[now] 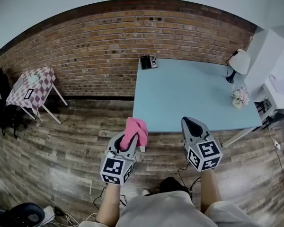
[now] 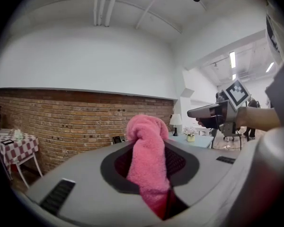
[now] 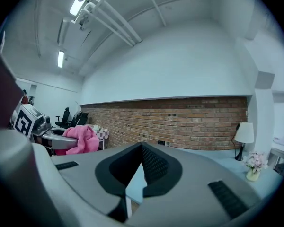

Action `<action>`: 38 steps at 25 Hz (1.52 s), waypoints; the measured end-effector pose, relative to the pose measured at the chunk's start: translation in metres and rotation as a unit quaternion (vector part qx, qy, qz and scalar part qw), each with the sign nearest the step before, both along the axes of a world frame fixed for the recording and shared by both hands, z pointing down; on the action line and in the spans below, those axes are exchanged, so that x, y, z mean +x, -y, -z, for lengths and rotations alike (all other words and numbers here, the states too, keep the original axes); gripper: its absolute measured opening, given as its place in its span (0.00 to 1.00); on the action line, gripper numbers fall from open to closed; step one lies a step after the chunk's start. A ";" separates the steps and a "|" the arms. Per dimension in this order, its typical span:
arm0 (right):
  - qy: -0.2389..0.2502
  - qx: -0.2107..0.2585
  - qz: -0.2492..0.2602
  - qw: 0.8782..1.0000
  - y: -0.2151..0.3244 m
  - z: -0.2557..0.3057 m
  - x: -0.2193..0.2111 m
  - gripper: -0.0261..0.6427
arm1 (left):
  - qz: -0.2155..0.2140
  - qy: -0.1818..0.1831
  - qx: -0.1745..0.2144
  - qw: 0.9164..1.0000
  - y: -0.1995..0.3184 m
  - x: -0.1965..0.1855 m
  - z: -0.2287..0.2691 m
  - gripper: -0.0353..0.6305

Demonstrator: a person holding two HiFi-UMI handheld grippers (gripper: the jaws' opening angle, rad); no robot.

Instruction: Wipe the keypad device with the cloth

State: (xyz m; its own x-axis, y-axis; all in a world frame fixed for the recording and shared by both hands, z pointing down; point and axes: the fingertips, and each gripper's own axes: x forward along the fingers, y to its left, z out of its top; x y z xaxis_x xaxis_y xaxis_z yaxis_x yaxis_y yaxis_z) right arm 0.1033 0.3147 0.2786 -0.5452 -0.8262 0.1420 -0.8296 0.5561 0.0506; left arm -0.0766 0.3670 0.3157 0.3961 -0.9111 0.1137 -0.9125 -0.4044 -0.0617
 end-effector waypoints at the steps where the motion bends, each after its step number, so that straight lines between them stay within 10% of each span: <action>1: -0.002 -0.005 -0.002 1.000 0.002 -0.003 -0.001 0.05 | -0.001 -0.001 -0.001 1.000 0.003 -0.002 -0.001 0.23; 38: -0.015 -0.080 0.048 0.995 0.382 -0.066 -0.019 0.05 | 0.029 0.016 -0.030 0.999 0.410 -0.007 -0.022 0.23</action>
